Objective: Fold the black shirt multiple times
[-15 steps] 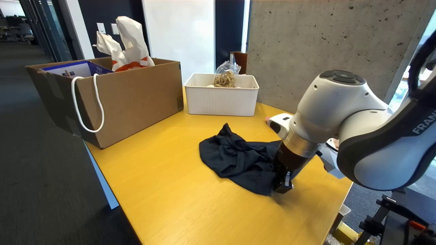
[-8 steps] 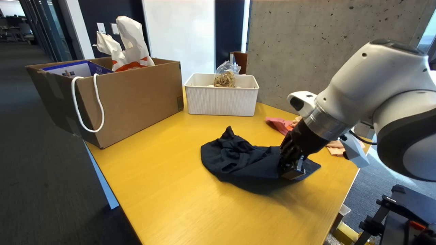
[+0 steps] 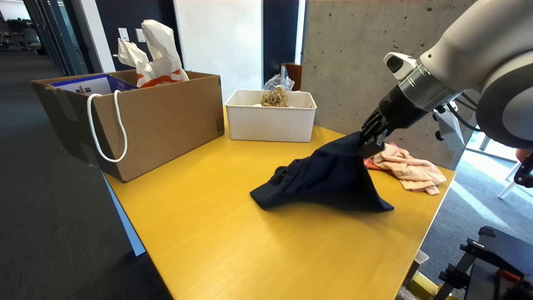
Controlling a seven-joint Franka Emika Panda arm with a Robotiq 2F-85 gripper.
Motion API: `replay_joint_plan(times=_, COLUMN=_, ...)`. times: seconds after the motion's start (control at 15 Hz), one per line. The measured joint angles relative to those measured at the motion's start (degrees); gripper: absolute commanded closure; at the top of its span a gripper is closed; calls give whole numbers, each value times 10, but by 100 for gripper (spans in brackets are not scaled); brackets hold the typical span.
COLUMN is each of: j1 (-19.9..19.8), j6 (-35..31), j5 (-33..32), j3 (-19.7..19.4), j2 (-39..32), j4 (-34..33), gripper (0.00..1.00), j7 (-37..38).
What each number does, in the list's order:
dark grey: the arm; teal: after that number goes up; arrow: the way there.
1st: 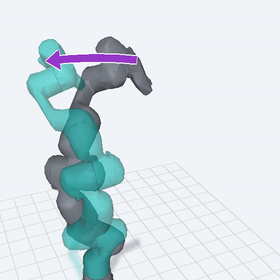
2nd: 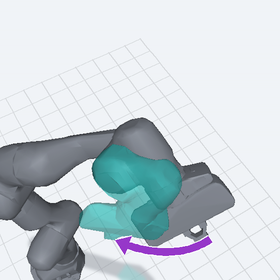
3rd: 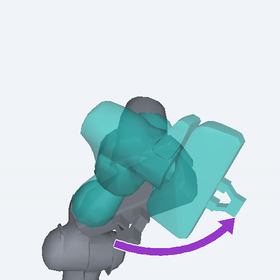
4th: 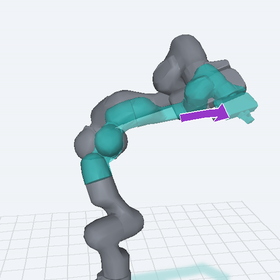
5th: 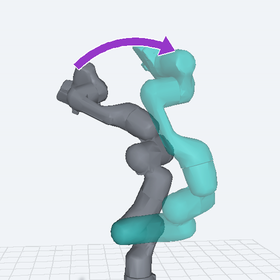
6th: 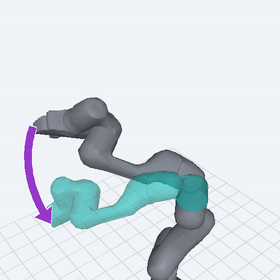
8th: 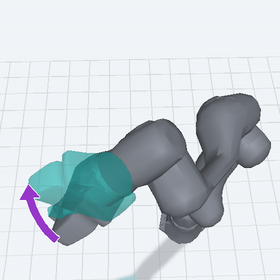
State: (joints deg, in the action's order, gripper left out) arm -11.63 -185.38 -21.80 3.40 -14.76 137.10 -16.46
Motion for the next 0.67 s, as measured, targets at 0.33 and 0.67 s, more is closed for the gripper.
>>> replay_joint_plan(times=0.33, j1=-81, j6=57, j5=18, j3=53, j2=-57, j4=-100, gripper=97, j7=-6)
replay_joint_plan(times=0.67, j1=-110, j6=128, j5=34, j3=73, j2=-146, j4=-218, gripper=97, j7=-20)
